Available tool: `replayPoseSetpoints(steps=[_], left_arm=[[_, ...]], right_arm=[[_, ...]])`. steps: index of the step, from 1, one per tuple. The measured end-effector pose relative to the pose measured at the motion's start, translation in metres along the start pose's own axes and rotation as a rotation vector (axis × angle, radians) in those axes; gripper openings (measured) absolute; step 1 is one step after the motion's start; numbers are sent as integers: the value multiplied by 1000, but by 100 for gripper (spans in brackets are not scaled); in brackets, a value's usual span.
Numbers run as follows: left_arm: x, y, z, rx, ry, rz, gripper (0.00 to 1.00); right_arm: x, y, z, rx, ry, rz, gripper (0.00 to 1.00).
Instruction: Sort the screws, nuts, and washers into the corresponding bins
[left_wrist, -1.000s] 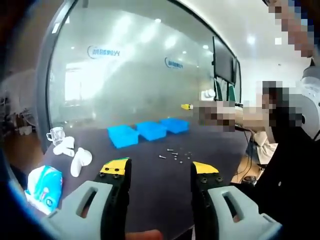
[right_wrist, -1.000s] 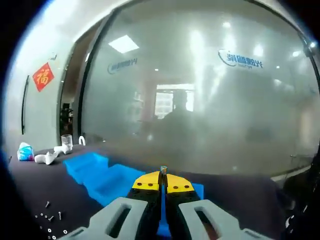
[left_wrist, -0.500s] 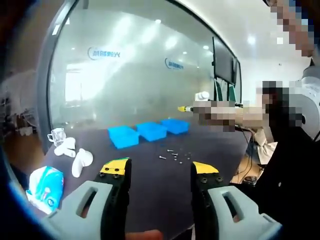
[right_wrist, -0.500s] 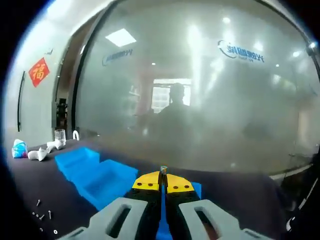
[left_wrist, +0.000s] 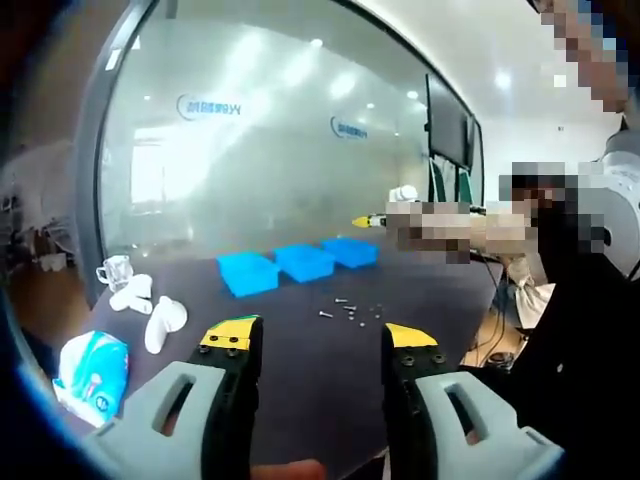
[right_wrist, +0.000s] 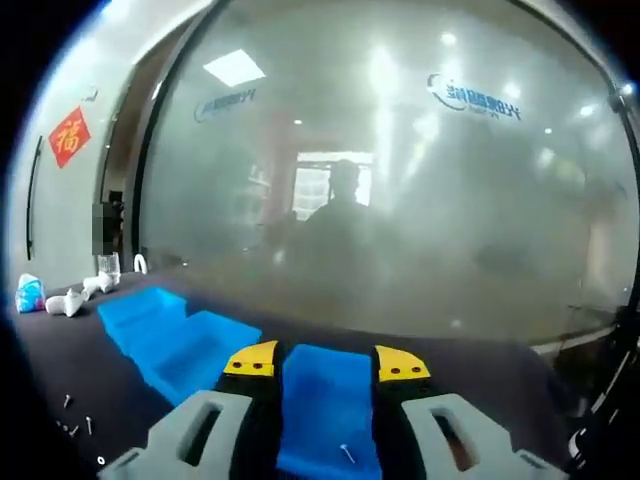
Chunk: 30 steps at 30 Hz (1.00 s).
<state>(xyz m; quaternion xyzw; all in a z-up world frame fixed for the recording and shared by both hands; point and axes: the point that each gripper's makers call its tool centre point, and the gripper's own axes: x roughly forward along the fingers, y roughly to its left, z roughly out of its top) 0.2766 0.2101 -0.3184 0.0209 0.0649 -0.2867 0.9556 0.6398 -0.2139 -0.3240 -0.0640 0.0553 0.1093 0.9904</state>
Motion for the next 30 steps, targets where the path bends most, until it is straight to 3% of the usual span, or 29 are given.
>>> replayPoseSetpoints(steps=[9,15,19,22,30], left_arm=[[-2,1,0,-4,-6,7,47],[-4,3,1,-11,-14,15,47],[-4,4,1,-17,-21,17,47],[-4,5,1,-21,-26,20,47],[-4,6,2,-24,-37,23,47]], right_arm=[[-13,14,1,-21,-14,27,30],[-37,38,4,-27,-33,90,30],[-65,62,6,-32,-52,151,30],[-91,82,10,10,-77,217,31],[-154,107,14,31,-144,290,31]])
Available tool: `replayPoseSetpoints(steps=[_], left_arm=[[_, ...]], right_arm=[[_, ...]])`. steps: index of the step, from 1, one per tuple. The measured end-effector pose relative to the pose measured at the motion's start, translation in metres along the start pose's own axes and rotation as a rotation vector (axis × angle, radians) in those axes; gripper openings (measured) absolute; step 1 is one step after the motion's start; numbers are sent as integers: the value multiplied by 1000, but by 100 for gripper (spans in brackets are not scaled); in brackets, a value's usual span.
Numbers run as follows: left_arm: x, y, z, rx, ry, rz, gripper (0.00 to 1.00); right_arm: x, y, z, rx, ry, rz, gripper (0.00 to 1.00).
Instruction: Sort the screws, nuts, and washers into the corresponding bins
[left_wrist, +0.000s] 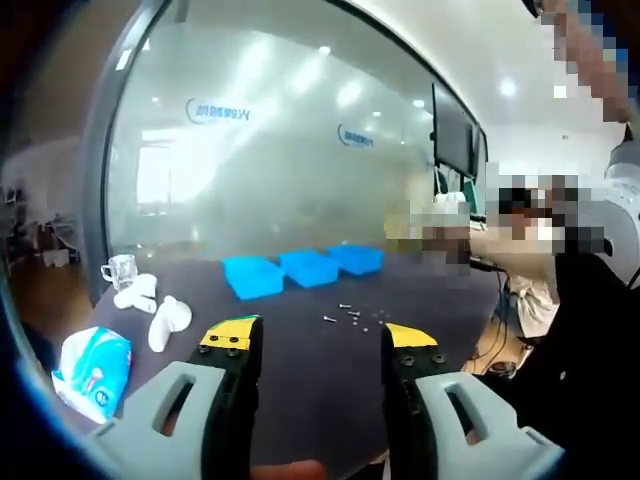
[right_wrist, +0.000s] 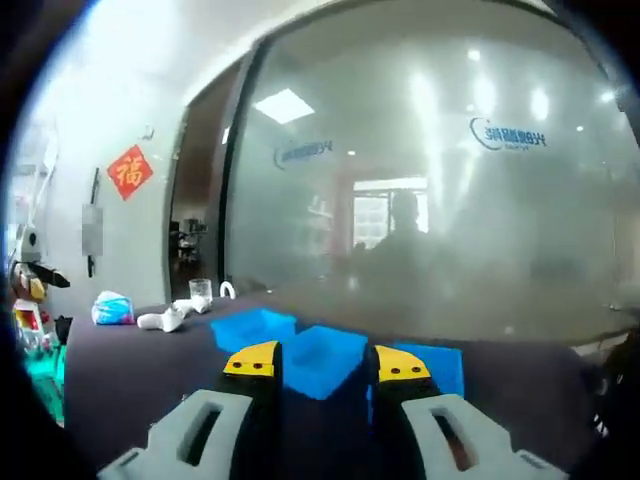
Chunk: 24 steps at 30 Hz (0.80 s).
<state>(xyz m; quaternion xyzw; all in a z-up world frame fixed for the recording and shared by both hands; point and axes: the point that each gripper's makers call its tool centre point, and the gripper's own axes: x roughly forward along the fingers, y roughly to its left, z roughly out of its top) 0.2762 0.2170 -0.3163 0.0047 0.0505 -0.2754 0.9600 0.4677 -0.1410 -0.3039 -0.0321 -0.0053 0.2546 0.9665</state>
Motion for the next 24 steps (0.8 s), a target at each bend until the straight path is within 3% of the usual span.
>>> replayPoseSetpoints(steps=[16,24], left_arm=[[-1,1,0,0,-9,-1,47],[2,-1,1,6,-7,-10,47]], right_arm=[[-97,15,-28,-3,-10,90,30],[-118,19,-34,18,-7,84,30]])
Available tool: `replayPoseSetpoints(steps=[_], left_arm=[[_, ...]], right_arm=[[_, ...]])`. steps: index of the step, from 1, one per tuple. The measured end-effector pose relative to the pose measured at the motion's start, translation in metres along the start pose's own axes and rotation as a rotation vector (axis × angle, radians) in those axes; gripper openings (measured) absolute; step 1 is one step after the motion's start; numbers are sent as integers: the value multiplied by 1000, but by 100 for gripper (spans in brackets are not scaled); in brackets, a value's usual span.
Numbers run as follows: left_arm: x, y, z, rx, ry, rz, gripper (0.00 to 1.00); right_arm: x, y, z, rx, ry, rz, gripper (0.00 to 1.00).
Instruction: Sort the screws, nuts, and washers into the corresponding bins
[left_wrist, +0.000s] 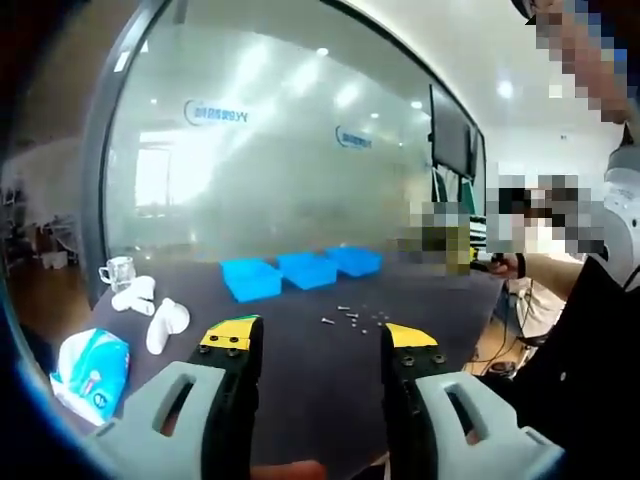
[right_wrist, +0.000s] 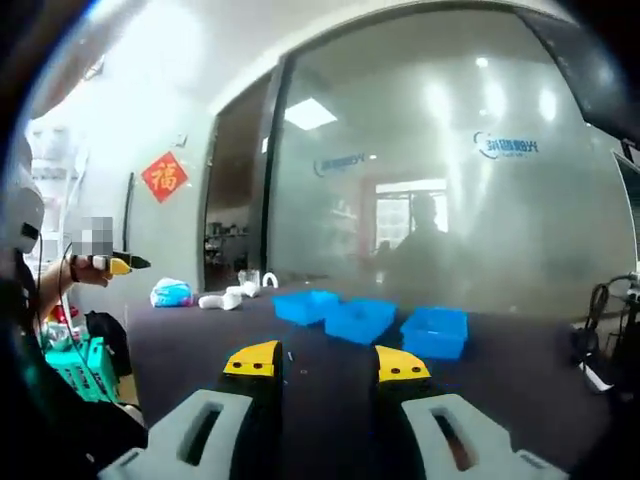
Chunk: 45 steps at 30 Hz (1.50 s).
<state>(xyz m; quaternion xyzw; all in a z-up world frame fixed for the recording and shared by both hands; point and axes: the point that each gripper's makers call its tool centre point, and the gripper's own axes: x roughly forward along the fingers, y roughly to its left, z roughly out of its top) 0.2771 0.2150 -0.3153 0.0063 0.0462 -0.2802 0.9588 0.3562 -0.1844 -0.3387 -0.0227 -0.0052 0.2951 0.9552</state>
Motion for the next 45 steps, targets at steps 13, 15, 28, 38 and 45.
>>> replayPoseSetpoints(steps=[13,15,28,38,45], left_arm=[[-2,-7,0,9,5,-16,47],[-3,-7,-1,8,8,-19,47],[-2,-9,-3,3,17,-33,47],[0,-8,-7,-2,27,-36,47],[1,-8,-12,-1,40,-38,47]], right_arm=[[10,32,-11,-47,60,142,30],[11,43,-14,-63,77,193,30],[12,58,-18,-84,129,263,30],[19,52,-29,-94,208,259,30],[31,53,-30,-112,254,276,30]])
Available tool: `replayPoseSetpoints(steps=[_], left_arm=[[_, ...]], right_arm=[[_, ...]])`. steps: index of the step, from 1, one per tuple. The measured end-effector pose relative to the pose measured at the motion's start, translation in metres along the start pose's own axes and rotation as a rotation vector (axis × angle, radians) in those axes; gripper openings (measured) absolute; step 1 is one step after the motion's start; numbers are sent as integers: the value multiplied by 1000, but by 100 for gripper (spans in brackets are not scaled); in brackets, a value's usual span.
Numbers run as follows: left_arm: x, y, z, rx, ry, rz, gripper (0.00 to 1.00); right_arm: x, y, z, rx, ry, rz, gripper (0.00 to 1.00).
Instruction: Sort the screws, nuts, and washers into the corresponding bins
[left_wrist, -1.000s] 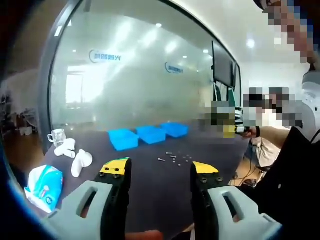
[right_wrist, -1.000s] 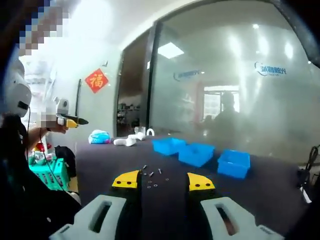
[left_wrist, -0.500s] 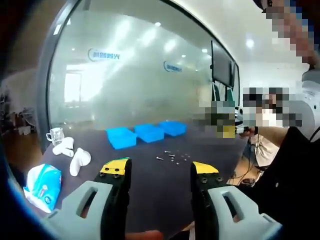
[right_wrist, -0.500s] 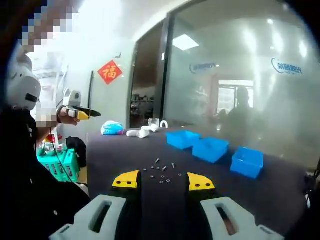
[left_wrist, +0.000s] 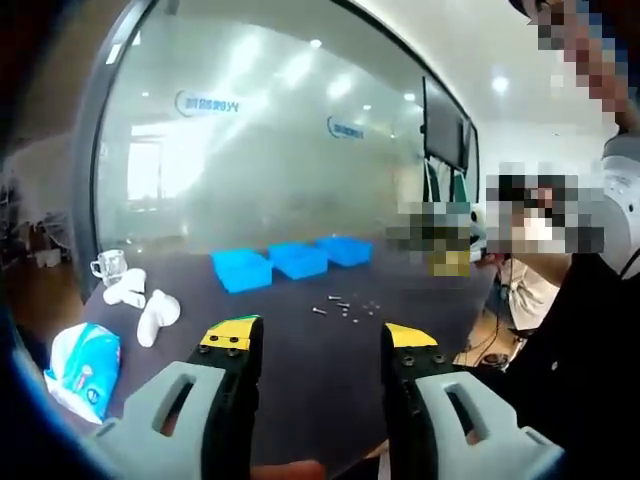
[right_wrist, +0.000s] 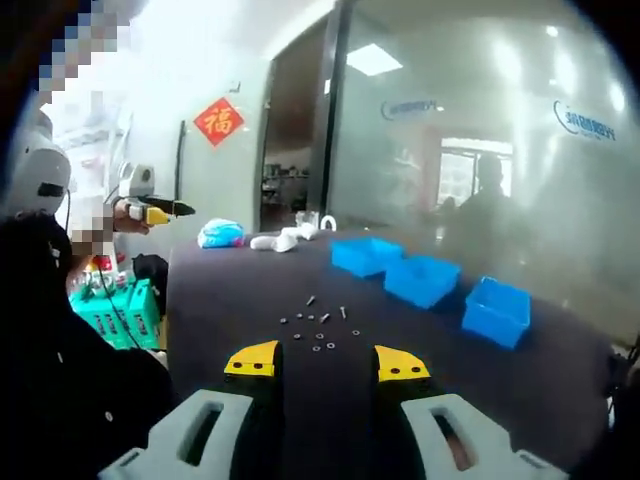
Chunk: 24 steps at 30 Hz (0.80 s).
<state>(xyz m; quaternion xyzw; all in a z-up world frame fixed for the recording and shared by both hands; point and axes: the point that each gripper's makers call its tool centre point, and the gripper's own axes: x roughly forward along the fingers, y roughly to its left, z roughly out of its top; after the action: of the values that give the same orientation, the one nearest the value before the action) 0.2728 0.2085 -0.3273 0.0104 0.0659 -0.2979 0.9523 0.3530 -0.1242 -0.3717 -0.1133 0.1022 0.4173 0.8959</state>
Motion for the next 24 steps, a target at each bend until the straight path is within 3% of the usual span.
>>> replayPoseSetpoints(steps=[9,16,24], left_arm=[[-1,-1,1,0,-3,0,47],[-4,-1,-2,0,2,3,47],[-8,0,-3,-2,0,13,47]], right_arm=[[28,5,11,-43,72,52,30],[45,13,6,-78,173,111,30],[69,16,11,-110,236,149,29]])
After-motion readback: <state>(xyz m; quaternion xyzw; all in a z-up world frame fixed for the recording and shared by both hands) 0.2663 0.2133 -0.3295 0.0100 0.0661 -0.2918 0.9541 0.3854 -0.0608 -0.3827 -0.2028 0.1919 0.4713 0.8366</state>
